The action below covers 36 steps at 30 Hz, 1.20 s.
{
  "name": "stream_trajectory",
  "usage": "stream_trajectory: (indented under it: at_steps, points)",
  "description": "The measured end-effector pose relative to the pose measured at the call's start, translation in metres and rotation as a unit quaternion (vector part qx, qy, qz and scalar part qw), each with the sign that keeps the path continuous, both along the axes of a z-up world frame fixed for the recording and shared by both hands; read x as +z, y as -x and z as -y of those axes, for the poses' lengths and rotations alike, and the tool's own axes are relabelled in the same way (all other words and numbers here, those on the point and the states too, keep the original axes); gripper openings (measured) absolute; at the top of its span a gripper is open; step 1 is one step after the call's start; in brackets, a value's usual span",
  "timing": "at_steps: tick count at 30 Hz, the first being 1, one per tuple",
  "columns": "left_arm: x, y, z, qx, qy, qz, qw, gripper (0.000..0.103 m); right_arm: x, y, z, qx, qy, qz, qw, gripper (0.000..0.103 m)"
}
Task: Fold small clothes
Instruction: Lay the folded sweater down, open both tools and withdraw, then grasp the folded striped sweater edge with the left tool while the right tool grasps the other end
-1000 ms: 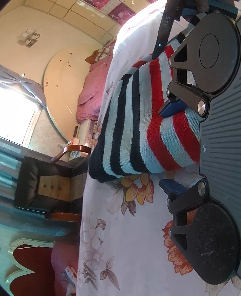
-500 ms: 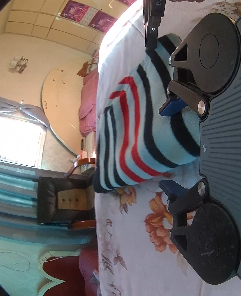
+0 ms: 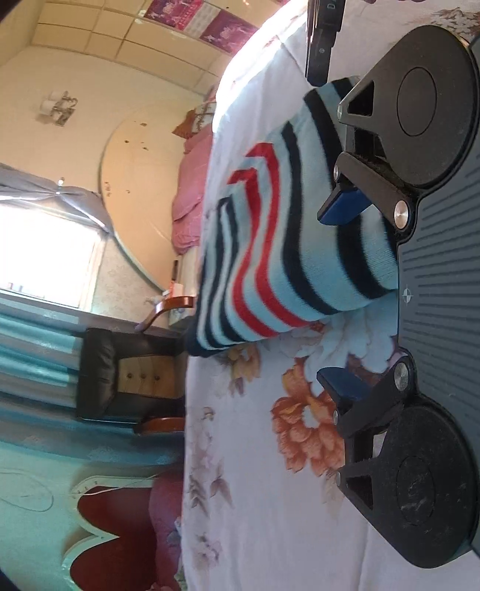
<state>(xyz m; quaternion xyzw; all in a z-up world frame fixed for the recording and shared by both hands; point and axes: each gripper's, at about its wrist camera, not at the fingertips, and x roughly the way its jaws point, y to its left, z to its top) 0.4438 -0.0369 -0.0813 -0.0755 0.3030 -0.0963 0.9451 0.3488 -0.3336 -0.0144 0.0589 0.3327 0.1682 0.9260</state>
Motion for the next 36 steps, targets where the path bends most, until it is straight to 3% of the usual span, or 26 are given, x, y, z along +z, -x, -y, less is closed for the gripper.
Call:
stream_trajectory:
  at_steps: [2,9,12,15,17,19,22,24,26,28,32,36]
  points:
    - [0.006,-0.011,-0.009,0.011,0.024,-0.001,0.9997,0.084,0.013,0.000,0.002,-0.003,0.002,0.020,1.000,0.029]
    - [-0.022,-0.070,-0.010,0.020,0.064,-0.068,0.9954,0.084,0.000,-0.056,-0.029,0.016,0.023,-0.004,1.000,0.019]
    - [-0.032,-0.075,-0.010,0.015,0.059,-0.083,0.9947,0.084,-0.021,-0.069,-0.036,0.024,0.049,-0.035,0.998,0.015]
    - [-0.034,-0.072,-0.002,0.014,0.020,-0.070,0.9973,0.092,-0.026,-0.061,-0.040,0.030,0.065,-0.021,0.997,0.015]
    - [-0.030,-0.075,-0.006,0.014,0.032,-0.083,0.9959,0.093,-0.024,-0.060,-0.039,0.034,0.064,-0.023,0.997,0.016]
    - [-0.018,-0.075,-0.010,0.008,0.041,-0.082,0.9958,0.093,-0.013,-0.062,-0.031,0.031,0.036,-0.035,0.998,0.022]
    - [-0.012,-0.079,-0.024,-0.025,0.107,-0.098,0.9891,0.093,0.007,-0.062,-0.002,-0.006,-0.015,-0.007,1.000,0.090]
    - [-0.024,-0.089,-0.033,-0.042,0.179,-0.141,0.9729,0.093,0.001,-0.078,0.025,-0.009,-0.077,-0.046,0.996,0.079]
    - [-0.043,-0.100,-0.044,-0.044,0.251,-0.190,0.9481,0.092,-0.020,-0.098,0.055,-0.012,-0.185,-0.127,0.974,0.076]
    - [-0.056,-0.105,-0.049,-0.039,0.274,-0.210,0.9377,0.092,-0.038,-0.109,0.078,-0.036,-0.242,-0.161,0.956,0.074]
    - [-0.062,-0.108,-0.047,-0.058,0.282,-0.207,0.9349,0.092,-0.058,-0.114,0.091,-0.004,-0.309,-0.203,0.929,0.074]
    - [-0.058,-0.112,-0.028,-0.086,0.228,-0.198,0.9495,0.092,-0.066,-0.120,0.074,0.039,-0.279,-0.218,0.935,0.074]
